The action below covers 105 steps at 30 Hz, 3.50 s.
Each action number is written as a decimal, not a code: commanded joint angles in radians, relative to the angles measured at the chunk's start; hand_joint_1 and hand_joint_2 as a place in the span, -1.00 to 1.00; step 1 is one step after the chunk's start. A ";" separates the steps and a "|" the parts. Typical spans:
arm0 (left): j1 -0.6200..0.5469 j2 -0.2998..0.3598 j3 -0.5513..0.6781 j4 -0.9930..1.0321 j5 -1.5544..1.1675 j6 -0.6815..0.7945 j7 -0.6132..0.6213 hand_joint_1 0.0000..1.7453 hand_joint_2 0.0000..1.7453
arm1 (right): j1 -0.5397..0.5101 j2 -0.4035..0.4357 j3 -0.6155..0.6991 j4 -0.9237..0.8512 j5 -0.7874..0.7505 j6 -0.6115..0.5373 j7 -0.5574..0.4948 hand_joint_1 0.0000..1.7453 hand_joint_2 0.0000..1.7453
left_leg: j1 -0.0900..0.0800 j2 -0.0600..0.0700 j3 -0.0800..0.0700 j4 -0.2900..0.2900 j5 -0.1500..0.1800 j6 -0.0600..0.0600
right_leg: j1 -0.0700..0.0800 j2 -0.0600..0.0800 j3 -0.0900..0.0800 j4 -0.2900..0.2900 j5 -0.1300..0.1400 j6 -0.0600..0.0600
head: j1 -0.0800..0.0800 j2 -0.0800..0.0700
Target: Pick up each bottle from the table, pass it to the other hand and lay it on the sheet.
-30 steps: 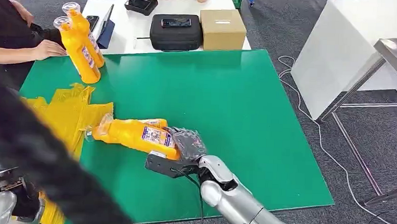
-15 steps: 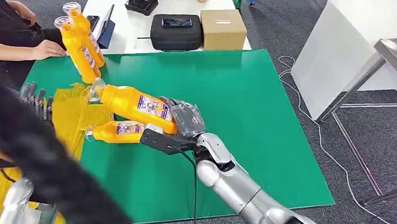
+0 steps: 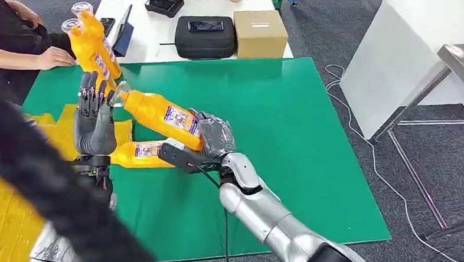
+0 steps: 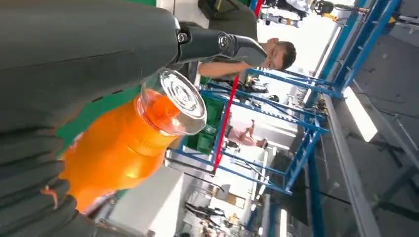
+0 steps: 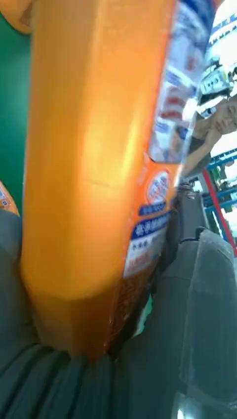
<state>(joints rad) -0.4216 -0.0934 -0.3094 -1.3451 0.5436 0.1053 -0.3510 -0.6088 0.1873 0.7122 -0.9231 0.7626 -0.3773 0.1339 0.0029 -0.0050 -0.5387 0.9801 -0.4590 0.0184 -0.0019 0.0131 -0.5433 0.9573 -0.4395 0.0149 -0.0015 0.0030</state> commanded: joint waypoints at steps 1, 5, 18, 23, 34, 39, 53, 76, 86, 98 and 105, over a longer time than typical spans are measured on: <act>-0.045 -0.055 -0.077 0.086 0.016 -0.016 0.014 -1.00 1.00 | -0.074 0.050 0.020 0.127 0.055 -0.020 0.032 1.00 1.00 | 0.000 -0.001 0.000 0.000 0.000 -0.001 | 0.000 -0.002 0.000 0.000 0.000 0.000 | 0.000 0.000; -0.066 -0.066 -0.087 0.097 0.002 -0.010 0.011 -1.00 1.00 | -0.069 0.065 0.013 0.145 0.076 -0.041 0.031 1.00 1.00 | 0.000 -0.001 0.000 0.000 0.000 -0.001 | 0.000 -0.002 0.000 0.000 0.000 0.000 | 0.000 0.000; 0.005 -0.014 0.158 -0.007 -0.013 0.048 -0.047 -1.00 1.00 | 0.018 0.031 -0.102 -0.044 0.152 -0.108 0.016 1.00 1.00 | 0.000 0.002 0.001 0.000 -0.001 -0.001 | 0.000 0.000 0.001 0.000 0.000 0.000 | 0.000 0.000; 0.041 0.006 0.233 -0.063 -0.016 0.060 -0.050 -1.00 1.00 | 0.050 0.027 -0.110 -0.093 0.161 -0.095 0.015 1.00 1.00 | 0.000 0.003 0.000 -0.001 0.000 -0.001 | 0.000 0.002 0.000 0.000 0.000 0.000 | 0.000 0.000; 0.113 -0.003 0.285 -0.139 -0.041 0.064 -0.049 -1.00 1.00 | 0.076 0.025 -0.100 -0.155 0.184 -0.056 0.017 1.00 1.00 | 0.000 0.001 0.001 -0.001 0.000 -0.001 | 0.000 -0.001 0.001 0.000 -0.001 0.000 | 0.000 0.000; 0.121 -0.009 0.276 -0.157 -0.044 0.059 -0.042 -1.00 1.00 | 0.071 0.030 -0.089 -0.143 0.182 -0.044 0.019 1.00 1.00 | 0.000 0.001 0.001 -0.001 0.000 -0.001 | 0.000 0.000 0.001 0.000 0.000 0.000 | 0.000 0.000; 0.097 -0.040 0.219 -0.104 0.008 0.048 -0.005 -1.00 1.00 | 0.012 0.069 -0.077 -0.081 0.159 -0.057 0.006 1.00 1.00 | 0.000 -0.001 -0.001 0.000 0.000 -0.001 | 0.000 -0.002 0.000 0.000 0.000 0.000 | 0.000 0.000; 0.049 -0.083 0.087 0.000 0.225 -0.106 0.124 -1.00 1.00 | -0.042 0.123 -0.055 0.028 0.202 -0.044 0.050 1.00 1.00 | 0.000 -0.002 0.000 0.001 0.000 -0.001 | 0.000 -0.004 0.001 0.001 -0.001 0.000 | 0.000 0.000; 0.043 -0.080 0.089 -0.027 0.163 -0.049 0.076 -1.00 1.00 | -0.085 0.161 -0.027 0.102 0.216 -0.014 0.073 1.00 1.00 | 0.000 0.000 0.001 0.000 0.000 -0.002 | 0.000 -0.002 0.001 0.000 -0.001 0.000 | 0.000 0.000; 0.034 -0.081 0.096 -0.021 0.160 -0.050 0.077 -1.00 1.00 | -0.104 0.162 0.063 0.122 0.174 0.013 0.104 1.00 1.00 | 0.000 0.000 0.000 0.000 0.000 -0.001 | 0.000 -0.002 0.000 0.000 0.000 0.000 | 0.000 0.000; 0.048 -0.080 0.110 -0.054 0.155 -0.048 0.071 -1.00 1.00 | -0.117 0.162 0.138 0.118 0.145 0.044 0.142 1.00 1.00 | 0.000 0.000 0.000 0.000 0.000 -0.001 | 0.000 -0.001 0.000 0.000 0.000 0.000 | 0.000 0.000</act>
<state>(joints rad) -0.3466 -0.1873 -0.1995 -1.4141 0.7080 0.0515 -0.2762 -0.6569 0.3643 0.7325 -0.8686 0.9239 -0.3624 0.2472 0.0027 -0.0050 -0.5395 0.9799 -0.4590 0.0184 -0.0022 0.0128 -0.5437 0.9574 -0.4397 0.0147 -0.0015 0.0031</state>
